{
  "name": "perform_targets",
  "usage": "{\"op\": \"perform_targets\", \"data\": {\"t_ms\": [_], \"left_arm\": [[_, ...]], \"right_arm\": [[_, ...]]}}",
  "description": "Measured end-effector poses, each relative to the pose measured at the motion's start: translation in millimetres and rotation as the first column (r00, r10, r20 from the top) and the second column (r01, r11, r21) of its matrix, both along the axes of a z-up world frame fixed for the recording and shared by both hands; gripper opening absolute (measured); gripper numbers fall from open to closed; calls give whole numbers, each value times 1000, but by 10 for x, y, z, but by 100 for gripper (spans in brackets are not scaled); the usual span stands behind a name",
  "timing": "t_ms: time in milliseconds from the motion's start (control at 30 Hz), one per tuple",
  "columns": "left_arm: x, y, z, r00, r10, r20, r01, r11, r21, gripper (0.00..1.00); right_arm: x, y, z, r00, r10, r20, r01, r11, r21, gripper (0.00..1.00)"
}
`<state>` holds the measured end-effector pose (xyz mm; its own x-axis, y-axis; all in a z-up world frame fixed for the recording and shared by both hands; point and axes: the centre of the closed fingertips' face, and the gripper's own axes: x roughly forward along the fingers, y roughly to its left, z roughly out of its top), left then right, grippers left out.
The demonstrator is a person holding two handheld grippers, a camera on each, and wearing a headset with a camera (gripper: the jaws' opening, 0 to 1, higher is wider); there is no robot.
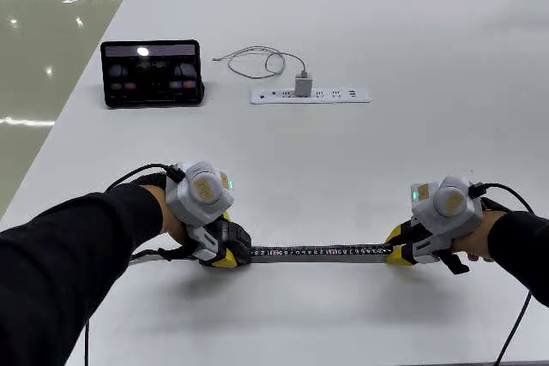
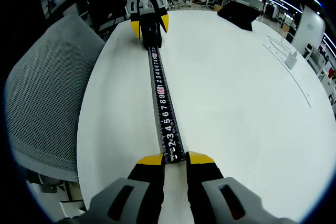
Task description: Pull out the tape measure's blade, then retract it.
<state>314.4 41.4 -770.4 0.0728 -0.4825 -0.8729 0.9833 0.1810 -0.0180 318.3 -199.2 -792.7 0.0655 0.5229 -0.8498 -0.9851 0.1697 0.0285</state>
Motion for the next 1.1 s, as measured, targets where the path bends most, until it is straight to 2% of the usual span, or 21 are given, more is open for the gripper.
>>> {"op": "perform_targets", "data": {"t_ms": [167,267,533,700,800,933,1100], "left_arm": [[6,0,0,1000,1,-3,-1,1000,-2,36],[7,0,2,1000,4,-8,-4,1000,-4,36],[4,-4,6,1000,-2,-13,2,1000,-12,37],[12,-1,16,999,-12,-32,11,1000,-27,37],[-3,-5,15,999,-31,-16,30,999,-23,36],[-3,-7,27,999,-42,8,42,999,-17,36],[19,81,49,1000,-5,4,4,1000,5,38]], "right_arm": [[14,4,-1,1000,0,-17,0,1000,-8,12],[23,11,-8,1000,20,2,-20,999,-27,12],[82,20,79,1000,-9,22,9,1000,-25,30],[28,42,117,1000,-12,7,12,1000,-11,33],[3,27,115,1000,9,27,-9,999,-31,33],[9,15,142,1000,0,31,1,1000,-25,36],[26,-16,185,999,-23,39,23,1000,-17,39]]}}
